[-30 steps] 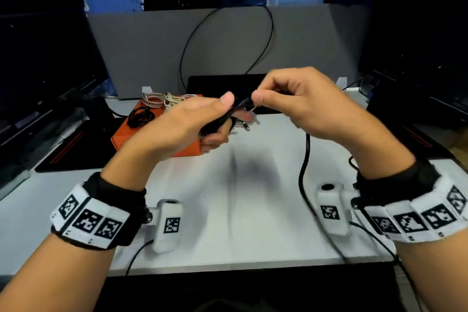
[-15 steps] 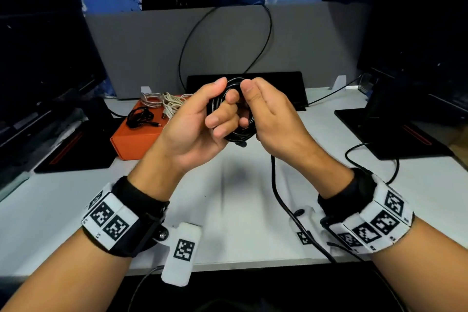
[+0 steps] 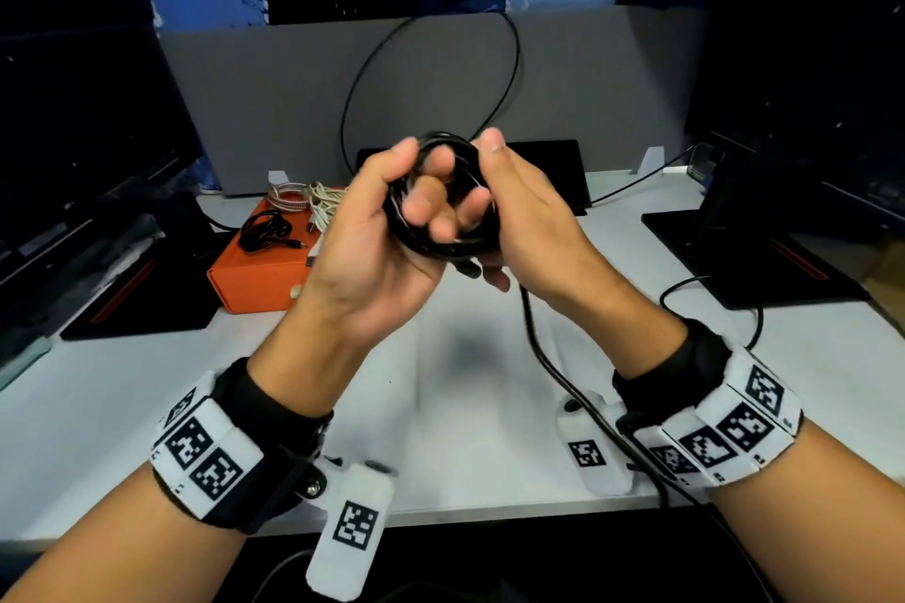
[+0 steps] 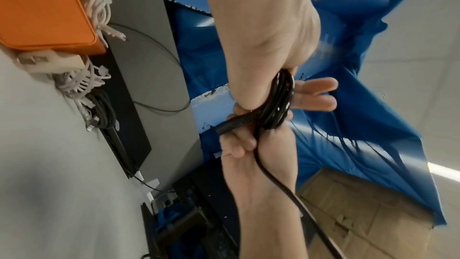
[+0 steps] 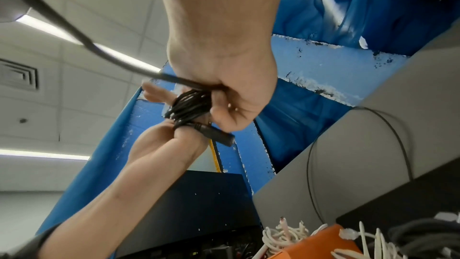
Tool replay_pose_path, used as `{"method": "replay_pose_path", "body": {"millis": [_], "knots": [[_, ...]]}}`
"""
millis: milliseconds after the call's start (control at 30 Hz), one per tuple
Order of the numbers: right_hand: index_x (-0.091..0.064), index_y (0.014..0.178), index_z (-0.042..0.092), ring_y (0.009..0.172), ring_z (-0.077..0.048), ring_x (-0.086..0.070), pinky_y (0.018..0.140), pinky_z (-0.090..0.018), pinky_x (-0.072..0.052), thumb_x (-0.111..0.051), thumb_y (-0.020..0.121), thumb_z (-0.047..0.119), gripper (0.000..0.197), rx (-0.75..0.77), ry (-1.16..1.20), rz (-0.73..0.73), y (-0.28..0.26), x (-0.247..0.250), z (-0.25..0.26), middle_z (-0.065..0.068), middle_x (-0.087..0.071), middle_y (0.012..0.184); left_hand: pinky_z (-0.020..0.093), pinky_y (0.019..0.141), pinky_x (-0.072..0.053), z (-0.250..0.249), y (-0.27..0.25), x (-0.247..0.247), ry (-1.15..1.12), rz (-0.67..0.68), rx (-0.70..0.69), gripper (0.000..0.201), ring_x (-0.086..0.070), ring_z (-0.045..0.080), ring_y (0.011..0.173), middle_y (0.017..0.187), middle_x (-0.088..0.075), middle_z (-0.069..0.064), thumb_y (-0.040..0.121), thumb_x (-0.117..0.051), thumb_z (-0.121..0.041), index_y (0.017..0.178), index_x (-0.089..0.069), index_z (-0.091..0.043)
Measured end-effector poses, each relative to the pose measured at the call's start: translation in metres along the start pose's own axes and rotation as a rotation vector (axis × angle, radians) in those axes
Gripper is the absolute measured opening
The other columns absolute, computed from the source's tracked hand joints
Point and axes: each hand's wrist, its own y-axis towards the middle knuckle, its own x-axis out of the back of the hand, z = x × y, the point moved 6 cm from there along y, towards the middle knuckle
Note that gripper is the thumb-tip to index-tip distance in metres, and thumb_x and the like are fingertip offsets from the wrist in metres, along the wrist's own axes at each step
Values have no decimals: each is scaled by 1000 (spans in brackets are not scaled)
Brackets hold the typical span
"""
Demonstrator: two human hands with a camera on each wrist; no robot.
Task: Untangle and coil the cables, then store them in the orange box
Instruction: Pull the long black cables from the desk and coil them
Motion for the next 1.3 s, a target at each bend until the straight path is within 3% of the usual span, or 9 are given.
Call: {"method": "replay_pose_path", "body": {"millis": [133, 267, 433, 500, 633, 767, 900, 1100, 1300], "knots": [[-54, 103, 18, 44, -16, -47, 47, -32, -43, -42, 111, 35, 22, -79, -130, 207, -1, -6, -12, -2, -60, 67, 26, 87, -54, -34, 10, 25, -226, -66, -160, 34, -57, 4, 57, 102, -76, -1, 109, -35, -21, 132, -48, 1], [-53, 129, 11, 48, -16, -52, 54, -31, -49, -49, 108, 16, 22, -168, -193, 434, -12, -26, -20, -2, -61, 66, 26, 89, -51, -51, 11, 43, -68, -201, -290, 26, -59, 7, 65, 119, -73, 5, 109, -36, -19, 122, -52, -3], [-49, 124, -8, 44, -16, -47, 49, -34, -51, -49, 105, 8, 24, -173, -316, 630, -26, -32, -14, -10, -50, 74, 36, 81, -52, -36, 7, 35, 1310, -196, -405, 32, -69, 17, 79, 90, -76, 1, 108, -43, -30, 111, -69, -48], [-61, 111, 8, 42, -7, -42, 44, -25, -41, -48, 108, 11, 14, -120, -382, 586, -23, -20, -3, 0, -51, 71, 39, 74, -50, -29, 9, 38, 1555, -96, -293, 19, -66, 16, 75, 82, -72, -5, 107, -46, -30, 108, -65, -32], [-73, 101, 21, 56, 1, -52, 57, -10, -37, -59, 104, 18, 14, 94, -594, 381, -9, 12, 19, 23, -59, 66, 51, 72, -51, -25, 4, 42, 1464, 166, -2, 43, -61, 37, 66, 63, -64, 6, 110, -41, -37, 78, -58, -13], [-68, 87, 17, 54, -5, -41, 57, -20, -36, -72, 97, 26, 14, 142, -512, 314, -3, 24, 18, 7, -57, 60, 48, 66, -41, -19, -7, 35, 1231, 373, 174, 47, -43, 27, 54, 51, -45, 8, 104, -50, -48, 71, -68, -18], [-65, 92, 21, 55, -12, -57, 55, -31, -47, -62, 99, 46, 26, 93, -492, 313, 3, 24, 5, 6, -65, 67, 23, 47, -33, -32, 6, 50, 1223, 80, 64, 30, -31, 11, 44, 52, -38, -1, 97, -67, -24, 77, -63, -2], [-70, 95, 19, 66, -24, -70, 65, -32, -52, -43, 104, 59, 49, -36, -639, -55, 22, 87, -11, -1, -73, 76, 36, 51, -39, -77, 11, 95, 1401, -583, -355, 46, -44, 18, 52, 59, -50, 16, 93, -63, -41, 72, -53, -1], [-72, 110, 28, 84, -11, -72, 83, -30, -53, -37, 100, 69, 55, -43, -553, 4, 22, 66, -14, 5, -77, 94, 35, 52, -33, -59, 18, 90, 1326, -533, -298, 44, -40, 17, 48, 51, -44, -1, 90, -65, -36, 59, -45, -14]]}}
